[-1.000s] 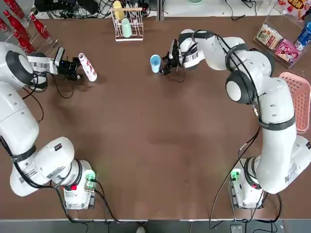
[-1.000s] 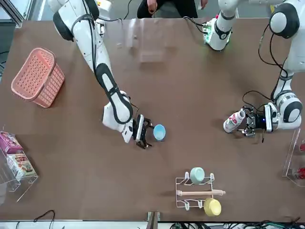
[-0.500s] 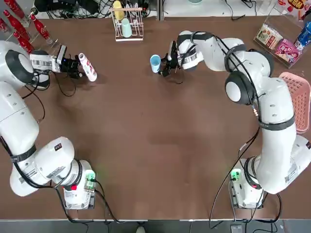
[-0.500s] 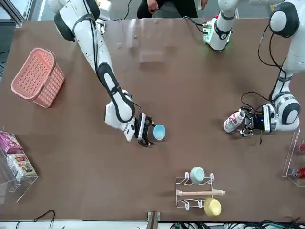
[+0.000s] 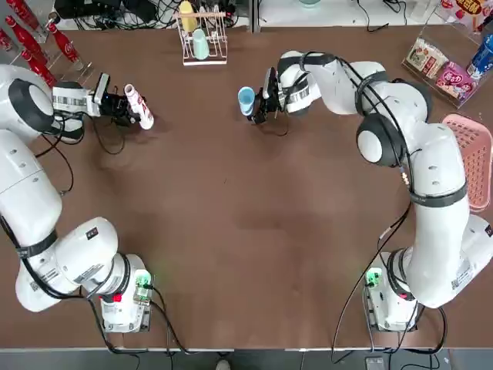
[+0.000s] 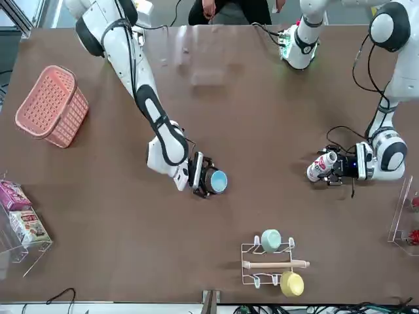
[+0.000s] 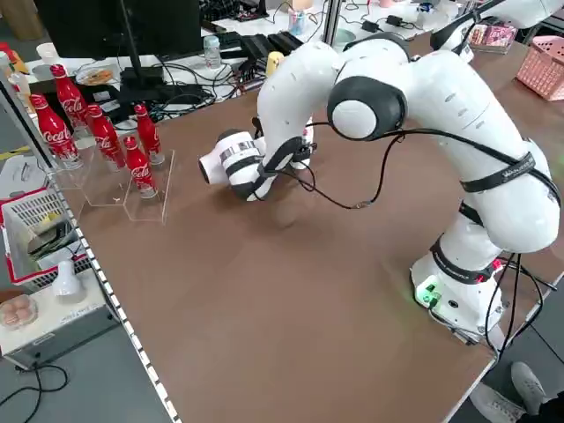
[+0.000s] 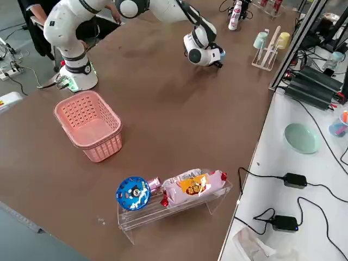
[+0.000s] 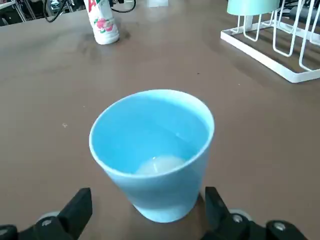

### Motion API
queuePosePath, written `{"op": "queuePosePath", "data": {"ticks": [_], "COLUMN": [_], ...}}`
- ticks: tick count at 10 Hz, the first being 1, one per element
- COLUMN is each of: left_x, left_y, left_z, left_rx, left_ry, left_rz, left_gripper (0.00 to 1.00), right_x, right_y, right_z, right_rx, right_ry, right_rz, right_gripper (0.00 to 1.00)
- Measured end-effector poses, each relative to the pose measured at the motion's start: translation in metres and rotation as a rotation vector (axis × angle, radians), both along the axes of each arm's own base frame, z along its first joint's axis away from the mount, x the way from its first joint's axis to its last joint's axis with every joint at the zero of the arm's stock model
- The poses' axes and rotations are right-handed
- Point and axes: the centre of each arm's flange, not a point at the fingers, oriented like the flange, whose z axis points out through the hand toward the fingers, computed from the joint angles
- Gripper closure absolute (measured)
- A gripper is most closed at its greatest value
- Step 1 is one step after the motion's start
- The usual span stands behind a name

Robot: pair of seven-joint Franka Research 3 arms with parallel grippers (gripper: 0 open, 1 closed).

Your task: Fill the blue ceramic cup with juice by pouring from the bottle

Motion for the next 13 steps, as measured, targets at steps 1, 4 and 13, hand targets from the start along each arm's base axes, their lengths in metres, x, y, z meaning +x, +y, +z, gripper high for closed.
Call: {"op": "queuePosePath", "data": {"ticks": [1, 4, 13], "left_x": [0.0, 0.002, 0.068], "left_y": [-0.001, -0.002, -0.137], "left_z": [0.0, 0.003, 0.094], "left_rx": [-0.001, 0.0, 0.255], "left_ry": [-0.001, -0.01, 0.066], "left_rz": [0.0, 0.0, -0.088], "left_gripper": [0.17, 0.43, 0.53], "right_x": [0.0, 0.0, 0.001], "right_y": [0.0, 0.0, 0.0], "right_z": [0.0, -0.002, -0.004], "right_rx": [-0.001, -0.003, -0.005], "right_ry": [0.0, 0.001, -0.002], "right_rz": [-0.001, -0.001, -0.006], "right_gripper": [0.01, 0.01, 0.12]}}
